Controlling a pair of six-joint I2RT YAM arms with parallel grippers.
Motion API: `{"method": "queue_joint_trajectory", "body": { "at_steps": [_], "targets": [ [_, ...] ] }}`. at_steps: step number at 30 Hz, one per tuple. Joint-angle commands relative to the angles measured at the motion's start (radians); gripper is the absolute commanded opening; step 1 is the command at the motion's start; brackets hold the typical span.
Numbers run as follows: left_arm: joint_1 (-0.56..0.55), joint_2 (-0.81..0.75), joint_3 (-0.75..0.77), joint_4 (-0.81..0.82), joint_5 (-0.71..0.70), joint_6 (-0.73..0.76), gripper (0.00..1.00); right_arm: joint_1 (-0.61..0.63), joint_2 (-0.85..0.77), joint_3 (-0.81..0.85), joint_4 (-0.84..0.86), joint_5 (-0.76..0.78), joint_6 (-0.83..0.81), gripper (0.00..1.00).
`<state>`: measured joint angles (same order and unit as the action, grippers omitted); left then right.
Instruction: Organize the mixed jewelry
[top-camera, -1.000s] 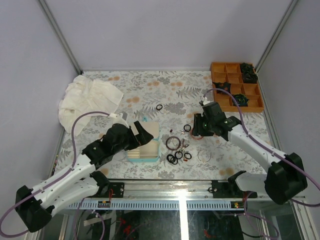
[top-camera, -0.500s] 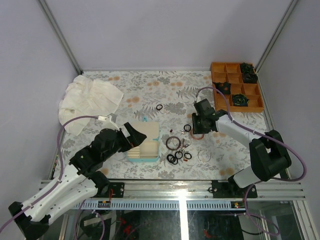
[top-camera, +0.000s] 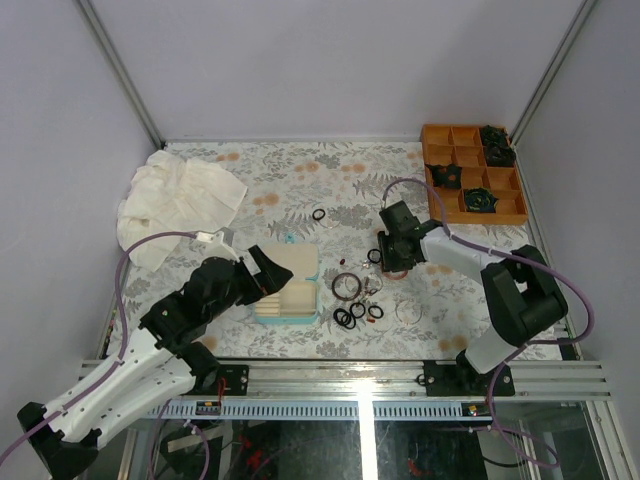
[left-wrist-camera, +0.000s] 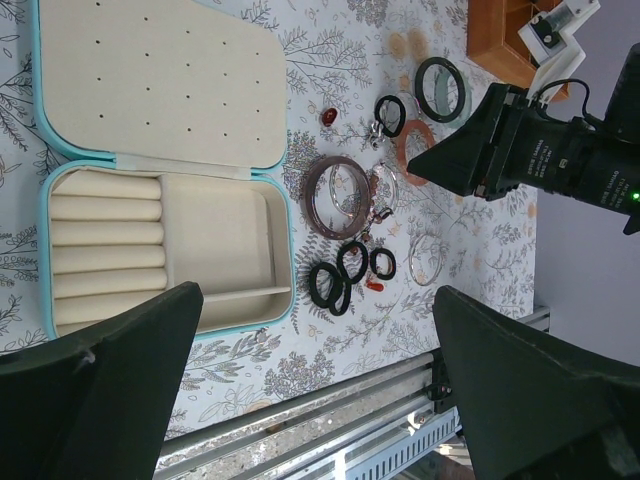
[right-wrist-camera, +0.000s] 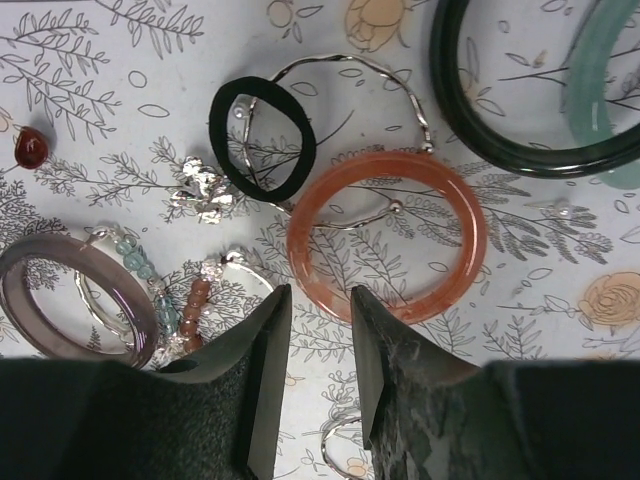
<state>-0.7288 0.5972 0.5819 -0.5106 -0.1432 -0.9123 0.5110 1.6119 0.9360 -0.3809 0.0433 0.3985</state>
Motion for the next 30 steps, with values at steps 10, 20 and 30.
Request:
{"method": "queue_joint_trajectory", "body": {
  "at_steps": [10, 20, 30],
  "targets": [
    [-0.003, 0.001, -0.005, 0.018, -0.034, -0.003, 1.0, 0.043, 0.064, 0.039, 0.026, 0.046, -0.019, 0.38],
    [-0.003, -0.008, -0.001, 0.005, -0.04, 0.0, 1.0, 0.058, 0.056, 0.045, 0.001, 0.1, -0.031, 0.1],
    [-0.003, -0.007, 0.011, 0.0, -0.042, 0.003, 1.0, 0.117, -0.084, 0.118, -0.11, 0.234, -0.033, 0.03]
  ]
}}
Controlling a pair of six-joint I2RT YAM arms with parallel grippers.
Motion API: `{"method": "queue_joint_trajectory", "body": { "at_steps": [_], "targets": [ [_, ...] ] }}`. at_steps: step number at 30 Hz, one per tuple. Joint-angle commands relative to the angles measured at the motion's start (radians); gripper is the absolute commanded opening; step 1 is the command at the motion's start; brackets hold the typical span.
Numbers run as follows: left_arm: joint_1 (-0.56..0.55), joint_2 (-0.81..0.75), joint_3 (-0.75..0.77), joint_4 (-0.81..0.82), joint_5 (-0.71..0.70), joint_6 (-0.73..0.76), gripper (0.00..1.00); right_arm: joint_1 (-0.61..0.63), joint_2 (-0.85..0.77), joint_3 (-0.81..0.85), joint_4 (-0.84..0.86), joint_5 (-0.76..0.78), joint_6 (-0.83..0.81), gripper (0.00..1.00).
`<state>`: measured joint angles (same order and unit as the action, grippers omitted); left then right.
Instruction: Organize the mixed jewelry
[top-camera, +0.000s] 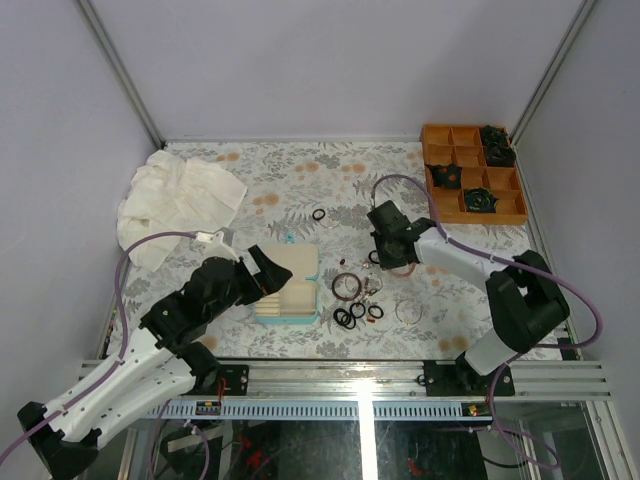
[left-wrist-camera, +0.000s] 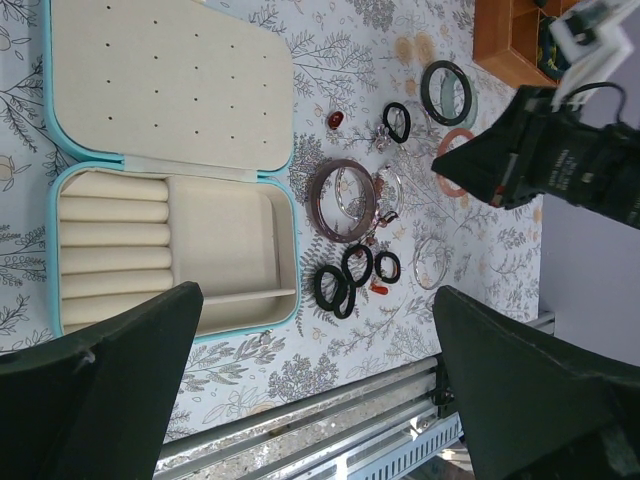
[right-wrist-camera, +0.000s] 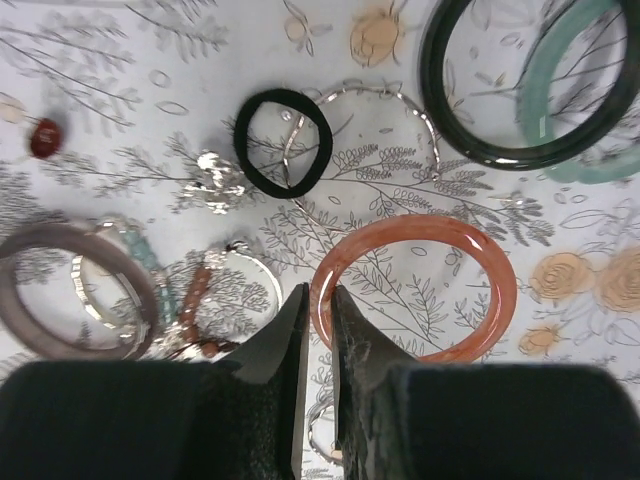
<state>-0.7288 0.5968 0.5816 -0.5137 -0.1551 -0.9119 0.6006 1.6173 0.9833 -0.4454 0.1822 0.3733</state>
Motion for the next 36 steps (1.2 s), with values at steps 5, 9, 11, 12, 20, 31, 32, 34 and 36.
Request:
{"method": "queue_joint_trajectory", "body": {
  "at_steps": [5, 9, 11, 12, 20, 31, 32, 34, 36],
  "targets": [
    [-0.003, -0.013, 0.009, 0.001, -0.031, 0.001, 1.0, 0.033, -0.132, 0.088, -0.077, 0.1, -0.01, 0.03],
    [-0.003, -0.025, 0.012, -0.013, -0.037, 0.001, 1.0, 0.034, -0.176, 0.09, -0.064, 0.042, -0.01, 0.03],
    [-0.003, -0.033, 0.012, -0.018, -0.041, 0.0, 1.0, 0.036, -0.186, 0.104, -0.072, 0.008, -0.016, 0.03],
    [-0.003, -0.038, 0.008, -0.017, -0.041, -0.004, 1.0, 0.037, -0.189, 0.11, -0.073, -0.018, -0.017, 0.03],
    [-0.003, -0.061, -0.006, -0.003, -0.026, -0.013, 1.0, 0.1, -0.197, 0.191, -0.035, -0.274, -0.015, 0.05],
    [-0.004, -0.207, 0.009, -0.038, -0.034, -0.028, 1.0, 0.227, -0.059, 0.326, 0.011, -0.44, 0.04, 0.05],
    [-0.004, -0.226, 0.009, -0.041, -0.038, -0.029, 1.0, 0.24, -0.048, 0.338, 0.007, -0.441, 0.042, 0.05],
    [-0.003, -0.27, 0.012, -0.045, -0.053, -0.029, 1.0, 0.263, -0.034, 0.353, 0.014, -0.441, 0.049, 0.05],
    [-0.003, -0.303, 0.03, -0.059, -0.073, -0.024, 1.0, 0.282, -0.018, 0.365, 0.024, -0.445, 0.058, 0.05]
  ]
}}
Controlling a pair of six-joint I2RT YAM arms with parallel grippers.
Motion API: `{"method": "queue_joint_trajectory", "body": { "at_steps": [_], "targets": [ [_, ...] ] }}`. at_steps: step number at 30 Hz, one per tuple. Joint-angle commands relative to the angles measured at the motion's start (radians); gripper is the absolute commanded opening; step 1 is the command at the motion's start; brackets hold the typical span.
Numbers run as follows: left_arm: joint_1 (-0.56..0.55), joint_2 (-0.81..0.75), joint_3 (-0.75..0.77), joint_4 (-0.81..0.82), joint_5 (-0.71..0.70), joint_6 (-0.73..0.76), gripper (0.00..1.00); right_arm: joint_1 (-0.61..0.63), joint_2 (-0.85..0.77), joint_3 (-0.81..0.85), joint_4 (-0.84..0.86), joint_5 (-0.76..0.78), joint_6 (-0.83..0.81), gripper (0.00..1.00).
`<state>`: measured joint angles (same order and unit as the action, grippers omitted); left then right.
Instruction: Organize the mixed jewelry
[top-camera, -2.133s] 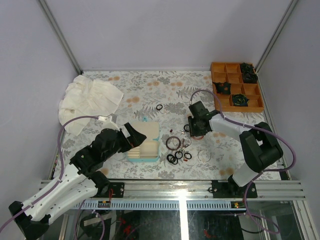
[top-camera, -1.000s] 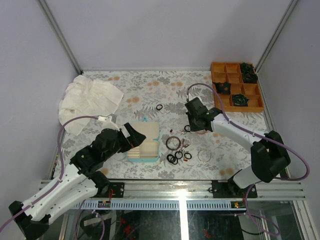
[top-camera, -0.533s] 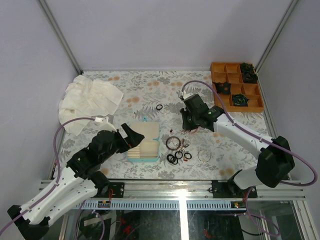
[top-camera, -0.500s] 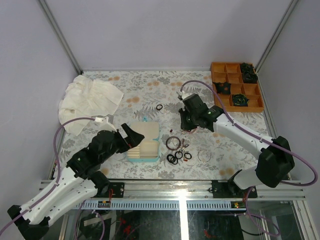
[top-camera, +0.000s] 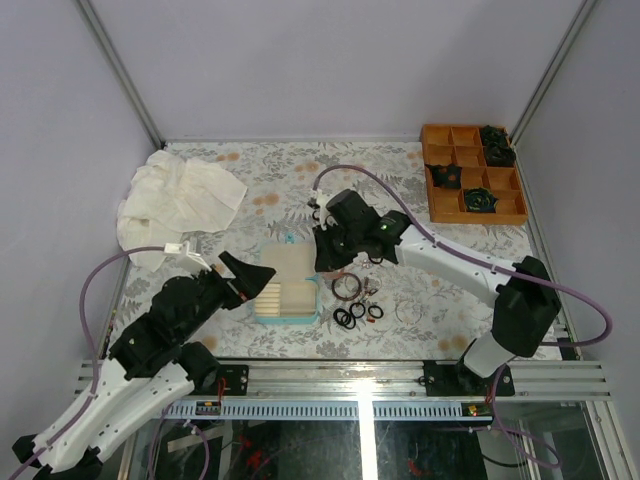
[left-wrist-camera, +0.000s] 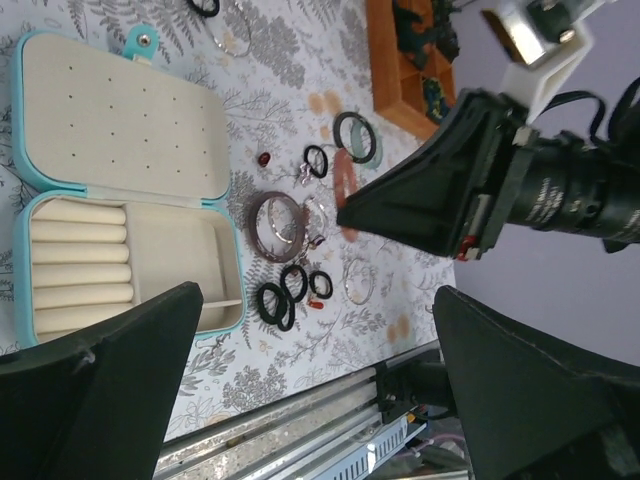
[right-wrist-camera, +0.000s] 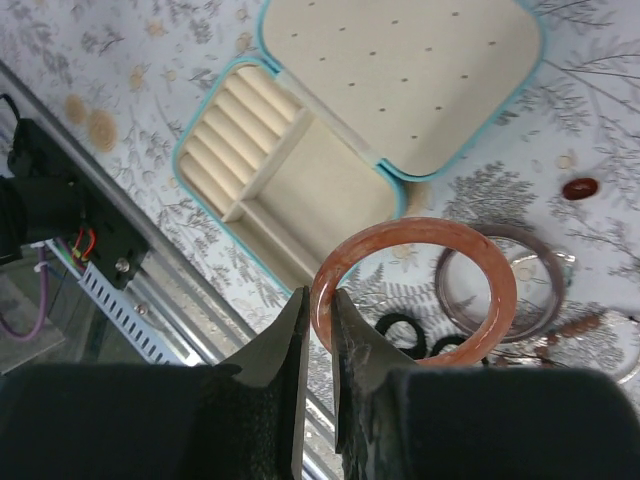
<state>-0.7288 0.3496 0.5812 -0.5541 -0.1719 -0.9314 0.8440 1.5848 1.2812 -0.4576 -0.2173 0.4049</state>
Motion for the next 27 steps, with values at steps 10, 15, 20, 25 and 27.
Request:
{"method": "queue_joint_trajectory", "body": {
  "at_steps": [10, 15, 20, 25, 27],
  "targets": [
    [-0.003, -0.057, 0.182, 0.038, -0.094, 0.112, 1.0, 0.094, 0.099, 0.126, 0.034, -0.039, 0.05, 0.05],
    [-0.003, -0.03, 0.21, 0.039, -0.086, 0.132, 1.0, 0.116, 0.157, 0.157, 0.028, -0.026, 0.062, 0.05],
    [-0.003, -0.088, 0.167, 0.019, -0.093, 0.094, 1.0, 0.134, 0.223, 0.194, 0.021, -0.022, 0.063, 0.05],
    [-0.003, -0.155, 0.14, -0.037, -0.108, 0.057, 1.0, 0.148, 0.283, 0.235, 0.001, -0.017, 0.06, 0.04],
    [-0.003, -0.174, 0.136, -0.06, -0.113, 0.049, 1.0, 0.157, 0.299, 0.244, -0.001, -0.019, 0.06, 0.05]
  ]
}}
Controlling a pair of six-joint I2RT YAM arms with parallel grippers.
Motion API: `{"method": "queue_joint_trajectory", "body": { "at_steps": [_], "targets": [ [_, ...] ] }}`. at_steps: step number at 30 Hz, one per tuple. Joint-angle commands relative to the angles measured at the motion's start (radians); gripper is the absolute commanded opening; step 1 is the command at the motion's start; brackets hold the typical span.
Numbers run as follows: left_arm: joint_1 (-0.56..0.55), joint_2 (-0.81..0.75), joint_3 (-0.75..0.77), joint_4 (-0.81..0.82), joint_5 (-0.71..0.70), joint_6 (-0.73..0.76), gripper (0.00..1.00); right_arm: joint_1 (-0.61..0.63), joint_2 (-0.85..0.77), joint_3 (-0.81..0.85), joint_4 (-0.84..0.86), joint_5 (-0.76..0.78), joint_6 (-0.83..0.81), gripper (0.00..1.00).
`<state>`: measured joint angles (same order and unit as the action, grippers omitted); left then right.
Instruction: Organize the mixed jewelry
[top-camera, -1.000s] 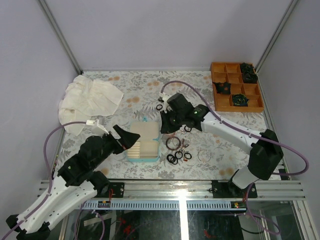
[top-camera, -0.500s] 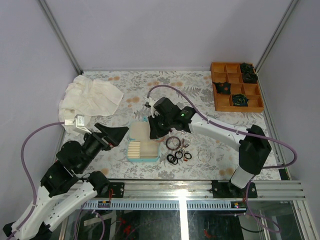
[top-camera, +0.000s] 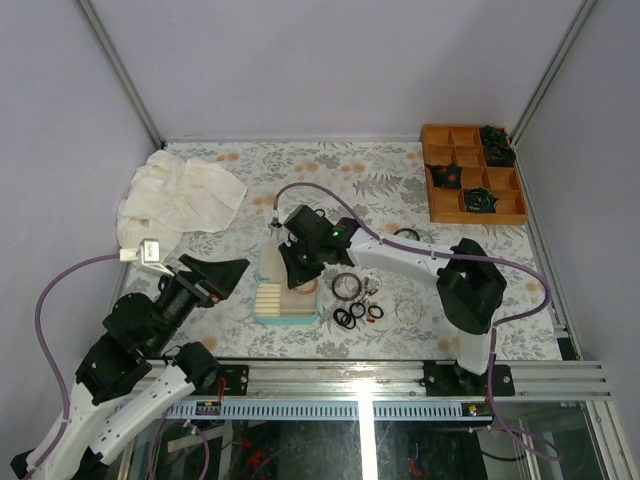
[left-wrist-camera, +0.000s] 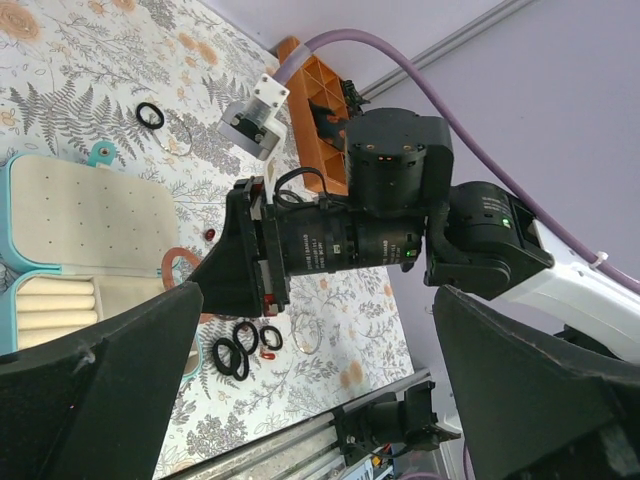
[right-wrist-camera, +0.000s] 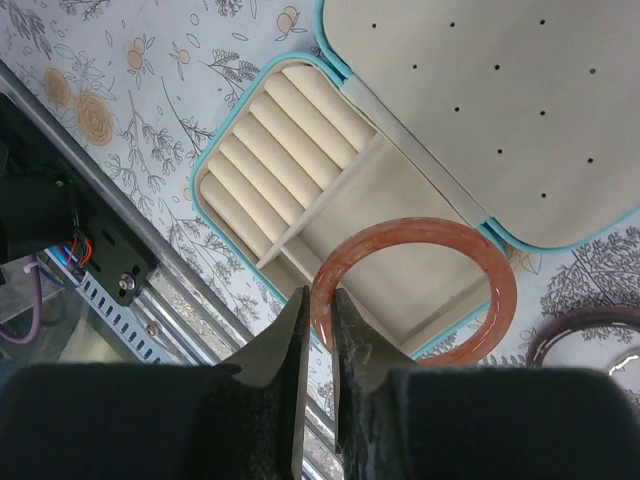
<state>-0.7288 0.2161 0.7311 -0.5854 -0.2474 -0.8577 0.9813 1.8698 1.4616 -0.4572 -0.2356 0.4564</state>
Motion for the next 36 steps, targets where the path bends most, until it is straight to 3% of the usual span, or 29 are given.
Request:
{"method": "queue_joint_trajectory", "body": {
  "at_steps": [1, 36],
  "targets": [
    [-0.002, -0.05, -0.013, -0.037, -0.039, -0.028, 1.0, 0.025, 0.022, 0.068, -0.001, 0.0, 0.01, 0.04],
    [-0.003, -0.075, -0.019, -0.096, -0.05, -0.055, 1.0, 0.075, 0.165, 0.085, -0.009, 0.075, 0.003, 0.06]
  ]
}}
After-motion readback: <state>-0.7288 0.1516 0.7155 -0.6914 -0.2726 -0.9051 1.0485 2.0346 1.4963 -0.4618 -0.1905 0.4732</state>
